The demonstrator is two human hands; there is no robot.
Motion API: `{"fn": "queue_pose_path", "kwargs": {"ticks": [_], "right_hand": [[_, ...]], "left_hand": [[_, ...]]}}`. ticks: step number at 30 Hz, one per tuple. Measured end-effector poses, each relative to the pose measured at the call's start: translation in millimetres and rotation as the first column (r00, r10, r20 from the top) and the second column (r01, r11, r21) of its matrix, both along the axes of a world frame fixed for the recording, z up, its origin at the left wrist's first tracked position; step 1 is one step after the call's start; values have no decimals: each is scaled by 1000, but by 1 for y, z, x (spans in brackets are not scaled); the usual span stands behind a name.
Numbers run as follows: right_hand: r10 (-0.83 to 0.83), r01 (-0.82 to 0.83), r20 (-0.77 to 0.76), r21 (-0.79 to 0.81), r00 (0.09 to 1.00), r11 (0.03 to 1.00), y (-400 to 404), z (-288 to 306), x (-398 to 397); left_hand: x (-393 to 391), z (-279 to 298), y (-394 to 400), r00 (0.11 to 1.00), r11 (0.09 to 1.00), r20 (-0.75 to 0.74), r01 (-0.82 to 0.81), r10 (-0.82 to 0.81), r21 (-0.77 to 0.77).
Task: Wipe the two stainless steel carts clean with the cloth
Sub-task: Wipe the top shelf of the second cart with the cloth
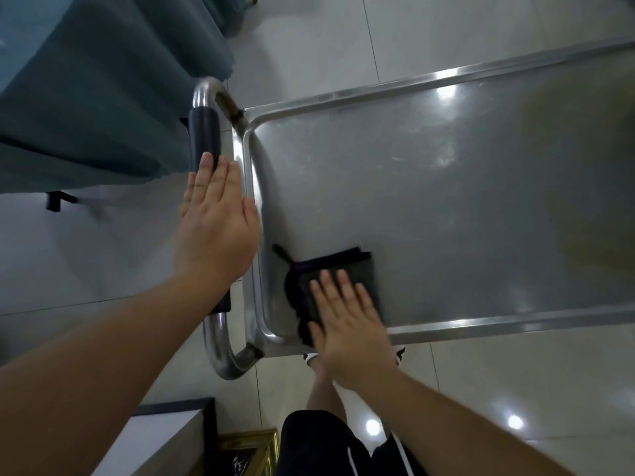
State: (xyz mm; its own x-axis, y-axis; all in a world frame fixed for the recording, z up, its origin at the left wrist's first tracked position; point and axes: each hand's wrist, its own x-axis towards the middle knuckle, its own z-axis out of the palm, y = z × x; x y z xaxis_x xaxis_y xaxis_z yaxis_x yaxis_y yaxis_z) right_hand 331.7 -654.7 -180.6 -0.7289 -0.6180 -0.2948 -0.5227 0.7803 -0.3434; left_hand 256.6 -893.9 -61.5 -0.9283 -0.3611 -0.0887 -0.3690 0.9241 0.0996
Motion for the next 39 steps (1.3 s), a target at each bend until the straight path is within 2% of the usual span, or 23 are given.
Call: {"fn": "queue_pose_path", "kwargs": {"ticks": [4,6,9,11,16,18,20,23,25,27,30,32,34,35,37,39], "right_hand": [[222,-213,120,-89,968,973,-68,-2,20],[293,-279,125,-117,948,953,-84,-2,20],[345,-333,116,-113,931,936,-72,0,8],[319,-312,59,-102,946,945,-43,-1,-11],[111,-115,-88,-38,990,993,84,1,-108],[-80,80,-117,-6,990,997,135,0,-154],[-342,349,-157,19,926,937,171,-1,-191],[-643,654,-131,67,754,753,170,-5,-221],[-750,758,-112,73,652,648,133,-5,-222],[-764,771,-117,24,635,637,84,-2,-207],[-651,653,-123,-29,749,757,-8,3,-153],[-515,511,-72,-66,854,857,-68,8,-110],[-231,228,-19,-104,973,968,-112,11,-76],[-41,40,-5,-116,999,992,-125,11,-66],[256,-255,-11,-128,967,958,-133,10,-69],[399,-398,-14,-101,917,912,-127,9,-83]], "left_hand": [[0,-2,-2,1000,1000,8,16,-16,-14],[0,-3,-4,1000,999,5,30,-30,-20],[2,-3,-4,999,999,12,46,-46,-12],[3,-1,-4,999,999,12,46,-46,5],[1,4,-3,999,998,23,45,-46,41],[2,6,-2,999,998,26,36,-38,50],[1,8,-1,999,998,23,22,-23,60],[0,8,0,1000,998,17,10,-11,69],[0,7,-1,1000,998,18,12,-14,65],[1,7,-1,1000,998,19,17,-19,67],[1,5,-3,1000,997,10,29,-30,69],[0,4,-3,1000,998,0,23,-23,59],[0,2,-3,1000,998,-2,13,-13,55],[1,1,-3,1000,999,-2,10,-10,53],[2,0,-3,1000,999,-2,12,-12,51],[2,-2,-3,1000,998,-6,9,-9,59]]}}
